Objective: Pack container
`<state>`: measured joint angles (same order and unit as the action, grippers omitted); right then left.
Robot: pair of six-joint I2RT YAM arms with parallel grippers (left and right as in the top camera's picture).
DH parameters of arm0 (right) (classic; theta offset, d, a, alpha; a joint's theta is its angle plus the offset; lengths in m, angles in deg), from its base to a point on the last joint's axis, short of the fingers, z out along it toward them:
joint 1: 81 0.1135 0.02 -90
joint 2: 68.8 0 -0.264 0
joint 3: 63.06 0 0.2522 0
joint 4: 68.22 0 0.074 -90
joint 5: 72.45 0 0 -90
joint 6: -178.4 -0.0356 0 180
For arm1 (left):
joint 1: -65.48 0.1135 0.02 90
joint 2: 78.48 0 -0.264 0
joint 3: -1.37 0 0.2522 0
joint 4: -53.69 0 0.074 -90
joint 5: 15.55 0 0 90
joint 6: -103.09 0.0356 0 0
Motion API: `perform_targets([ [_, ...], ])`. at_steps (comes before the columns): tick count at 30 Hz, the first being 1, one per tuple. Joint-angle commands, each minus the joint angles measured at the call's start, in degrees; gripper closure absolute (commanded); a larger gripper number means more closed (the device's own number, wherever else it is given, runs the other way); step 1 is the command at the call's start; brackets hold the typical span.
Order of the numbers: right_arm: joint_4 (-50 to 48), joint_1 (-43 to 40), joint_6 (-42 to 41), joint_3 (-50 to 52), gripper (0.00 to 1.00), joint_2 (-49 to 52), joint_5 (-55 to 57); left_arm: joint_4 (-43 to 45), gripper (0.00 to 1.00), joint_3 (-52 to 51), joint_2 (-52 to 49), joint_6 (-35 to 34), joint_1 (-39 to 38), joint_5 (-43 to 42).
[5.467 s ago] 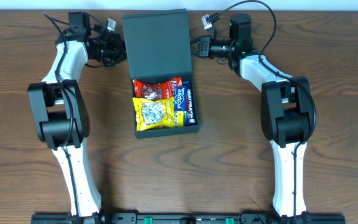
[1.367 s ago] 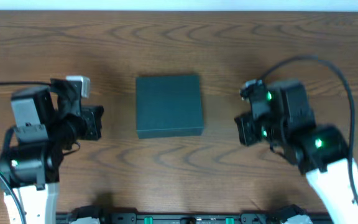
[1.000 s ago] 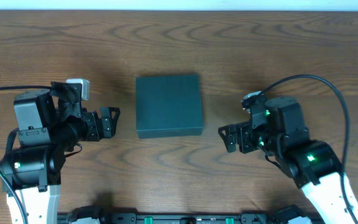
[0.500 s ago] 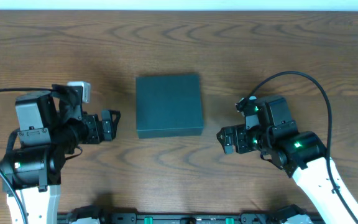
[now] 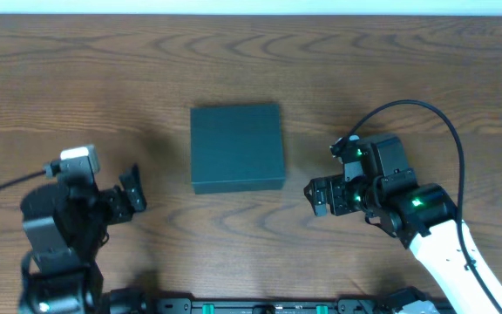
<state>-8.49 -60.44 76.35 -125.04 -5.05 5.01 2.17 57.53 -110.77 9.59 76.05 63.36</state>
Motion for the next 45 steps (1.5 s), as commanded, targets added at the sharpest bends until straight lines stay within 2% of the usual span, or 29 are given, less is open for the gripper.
perform_targets([
  [1, 0.1, 0.5, -0.8, 0.0, 0.01, 0.1, 0.3, 5.4, 0.05, -9.9, 6.8, -2.5, 1.2, 2.5],
  [8, 0.1, 0.5, -0.8, 0.0, 0.01, 0.1, 0.3, 15.7, 0.05, -27.3, 20.0, -3.1, 1.0, 2.2],
  [17, 0.1, 0.5, -0.8, 0.0, 0.01, 0.1, 0.3, 21.9, 0.05, -37.6, 27.9, -3.4, 0.9, 2.1],
  [24, 0.1, 0.5, -0.8, 0.0, 0.01, 0.1, 0.3, 22.0, 0.05, -37.5, 32.2, -2.5, -0.6, 2.7],
  [45, 0.1, 0.5, -0.8, 0.0, 0.01, 0.1, 0.3, 22.0, 0.05, -37.5, 32.0, -2.5, -1.3, 2.3],
])
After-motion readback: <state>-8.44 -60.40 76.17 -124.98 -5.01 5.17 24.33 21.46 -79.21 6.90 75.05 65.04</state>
